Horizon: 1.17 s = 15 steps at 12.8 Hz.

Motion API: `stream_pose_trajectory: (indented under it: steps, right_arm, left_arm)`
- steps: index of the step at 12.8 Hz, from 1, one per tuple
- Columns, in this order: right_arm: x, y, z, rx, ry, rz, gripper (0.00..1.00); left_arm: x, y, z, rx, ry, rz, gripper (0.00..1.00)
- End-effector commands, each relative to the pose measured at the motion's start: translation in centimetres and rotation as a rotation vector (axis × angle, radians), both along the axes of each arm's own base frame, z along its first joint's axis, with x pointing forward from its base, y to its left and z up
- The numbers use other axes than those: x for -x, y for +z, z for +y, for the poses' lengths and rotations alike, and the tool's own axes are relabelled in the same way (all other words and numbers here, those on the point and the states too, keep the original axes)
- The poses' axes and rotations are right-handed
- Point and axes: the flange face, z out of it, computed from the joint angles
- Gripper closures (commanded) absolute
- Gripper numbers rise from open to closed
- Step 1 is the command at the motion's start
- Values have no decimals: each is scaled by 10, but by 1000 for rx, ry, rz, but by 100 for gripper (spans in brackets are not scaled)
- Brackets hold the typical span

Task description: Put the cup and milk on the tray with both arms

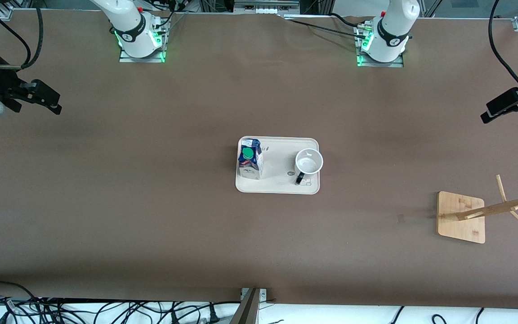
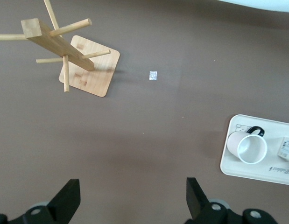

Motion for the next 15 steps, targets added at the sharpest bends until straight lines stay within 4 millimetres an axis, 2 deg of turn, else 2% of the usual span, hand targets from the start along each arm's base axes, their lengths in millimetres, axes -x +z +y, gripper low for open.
stream_pose_trajectory:
  steps: [1, 8, 15]
  right_arm:
    - [0, 5, 0, -15, -7, 0, 0]
    - [0, 5, 0, -15, -7, 0, 0]
    - [0, 5, 0, -14, -4, 1, 0]
  left_arm:
    - [3, 10, -16, -52, -42, 2, 0]
    - [3, 8, -7, -53, -135, 7, 0]
    - [5, 10, -12, -52, -131, 22, 0]
